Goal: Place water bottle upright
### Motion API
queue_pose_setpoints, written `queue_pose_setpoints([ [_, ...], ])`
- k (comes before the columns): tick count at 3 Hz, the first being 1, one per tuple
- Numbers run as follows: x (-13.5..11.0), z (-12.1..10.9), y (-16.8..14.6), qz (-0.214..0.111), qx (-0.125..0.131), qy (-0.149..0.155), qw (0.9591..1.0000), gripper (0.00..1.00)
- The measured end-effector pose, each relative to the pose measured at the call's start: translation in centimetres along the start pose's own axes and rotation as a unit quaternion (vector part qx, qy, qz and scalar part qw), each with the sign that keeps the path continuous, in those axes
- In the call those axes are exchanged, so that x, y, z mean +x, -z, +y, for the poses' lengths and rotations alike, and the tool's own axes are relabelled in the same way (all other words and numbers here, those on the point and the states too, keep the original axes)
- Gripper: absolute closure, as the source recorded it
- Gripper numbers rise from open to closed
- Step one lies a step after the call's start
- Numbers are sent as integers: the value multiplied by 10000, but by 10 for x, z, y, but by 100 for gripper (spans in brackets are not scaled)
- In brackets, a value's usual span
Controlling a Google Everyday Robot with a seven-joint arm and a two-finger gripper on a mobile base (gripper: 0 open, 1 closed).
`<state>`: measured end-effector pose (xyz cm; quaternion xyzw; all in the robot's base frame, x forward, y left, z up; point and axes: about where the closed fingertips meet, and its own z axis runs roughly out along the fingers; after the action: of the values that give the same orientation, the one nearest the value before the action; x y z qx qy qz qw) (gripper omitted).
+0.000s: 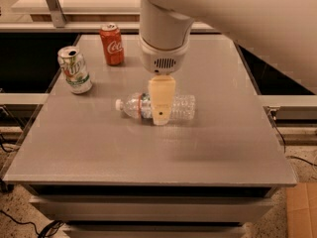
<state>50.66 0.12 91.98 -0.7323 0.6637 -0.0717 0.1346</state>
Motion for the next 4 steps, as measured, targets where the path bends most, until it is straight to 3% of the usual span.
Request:
queue_pose_setpoints([
  [2, -16, -10, -35, -124, -372, 14, 9992, 0],
  [4, -18, -8, -62, -199, -639, -373, 9971, 0],
])
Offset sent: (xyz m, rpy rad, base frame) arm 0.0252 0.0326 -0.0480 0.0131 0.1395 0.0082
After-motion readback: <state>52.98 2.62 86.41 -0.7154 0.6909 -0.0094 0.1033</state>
